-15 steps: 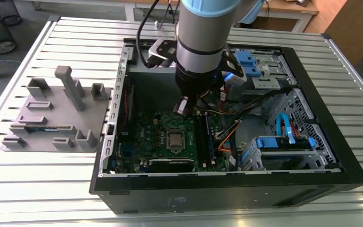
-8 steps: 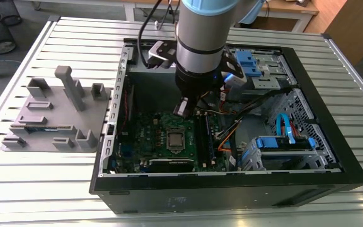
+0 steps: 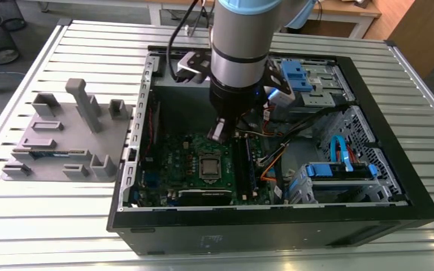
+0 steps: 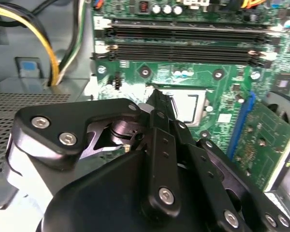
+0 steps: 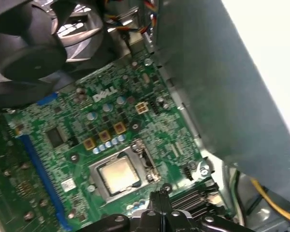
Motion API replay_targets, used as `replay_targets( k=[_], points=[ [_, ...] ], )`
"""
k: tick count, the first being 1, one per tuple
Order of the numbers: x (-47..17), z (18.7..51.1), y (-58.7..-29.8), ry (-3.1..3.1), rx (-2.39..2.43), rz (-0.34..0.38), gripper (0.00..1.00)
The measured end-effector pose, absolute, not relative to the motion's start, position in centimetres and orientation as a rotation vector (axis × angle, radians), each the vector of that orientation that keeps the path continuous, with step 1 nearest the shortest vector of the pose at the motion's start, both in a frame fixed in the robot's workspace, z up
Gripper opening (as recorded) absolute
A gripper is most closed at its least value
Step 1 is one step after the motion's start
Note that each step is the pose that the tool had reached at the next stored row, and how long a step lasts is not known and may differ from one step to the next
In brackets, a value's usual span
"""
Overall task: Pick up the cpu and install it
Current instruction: 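Install the first cpu locking lever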
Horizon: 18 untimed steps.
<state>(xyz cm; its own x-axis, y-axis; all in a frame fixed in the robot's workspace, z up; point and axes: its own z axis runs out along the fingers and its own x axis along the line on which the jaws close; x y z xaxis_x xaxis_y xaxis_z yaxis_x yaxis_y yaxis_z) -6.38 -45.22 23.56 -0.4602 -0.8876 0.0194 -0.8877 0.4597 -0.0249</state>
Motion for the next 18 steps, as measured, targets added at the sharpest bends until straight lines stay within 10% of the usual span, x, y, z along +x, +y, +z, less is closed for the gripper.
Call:
replay_targets(
  k=[18],
  points=[
    [-6.38, 23.24, -45.22, -2.640, 1.606, 0.161, 0.11]
  ],
)
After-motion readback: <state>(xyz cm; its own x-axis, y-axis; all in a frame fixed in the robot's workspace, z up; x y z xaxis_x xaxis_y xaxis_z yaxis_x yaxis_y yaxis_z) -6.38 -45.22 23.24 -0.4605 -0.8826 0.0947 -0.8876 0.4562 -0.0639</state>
